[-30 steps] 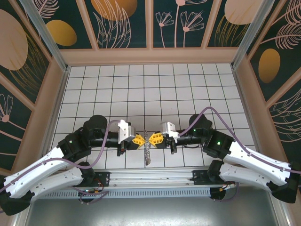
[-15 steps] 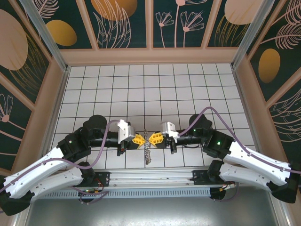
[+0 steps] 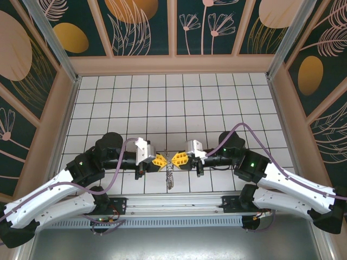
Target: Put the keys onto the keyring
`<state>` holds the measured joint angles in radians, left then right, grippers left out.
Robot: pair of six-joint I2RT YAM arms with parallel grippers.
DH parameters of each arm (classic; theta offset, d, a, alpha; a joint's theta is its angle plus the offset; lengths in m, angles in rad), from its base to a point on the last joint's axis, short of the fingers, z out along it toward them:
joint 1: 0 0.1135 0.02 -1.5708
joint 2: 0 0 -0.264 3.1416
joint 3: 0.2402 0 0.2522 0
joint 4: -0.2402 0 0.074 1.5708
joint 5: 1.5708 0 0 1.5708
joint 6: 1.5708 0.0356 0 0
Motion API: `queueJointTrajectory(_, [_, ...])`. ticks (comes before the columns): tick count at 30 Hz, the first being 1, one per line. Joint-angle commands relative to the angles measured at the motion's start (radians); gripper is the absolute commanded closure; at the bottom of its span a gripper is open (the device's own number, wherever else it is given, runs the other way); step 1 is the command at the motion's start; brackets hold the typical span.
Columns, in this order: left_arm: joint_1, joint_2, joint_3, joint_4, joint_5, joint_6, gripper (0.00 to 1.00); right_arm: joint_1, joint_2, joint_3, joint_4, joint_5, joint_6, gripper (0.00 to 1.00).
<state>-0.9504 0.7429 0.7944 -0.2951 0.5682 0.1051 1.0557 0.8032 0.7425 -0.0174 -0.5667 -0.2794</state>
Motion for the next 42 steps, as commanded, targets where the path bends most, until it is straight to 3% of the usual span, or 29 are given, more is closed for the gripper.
queueJointTrajectory(1, [-0.006, -0.016, 0.001, 0.042, 0.015, 0.01, 1.0, 0.007, 0.0, 0.011, 0.05, -0.001, 0.001, 1.0])
queueJointTrajectory(42, [-0.006, -0.019, 0.002, 0.043, 0.018, 0.01, 1.0, 0.008, 0.041, 0.015, 0.054, -0.052, 0.008, 1.0])
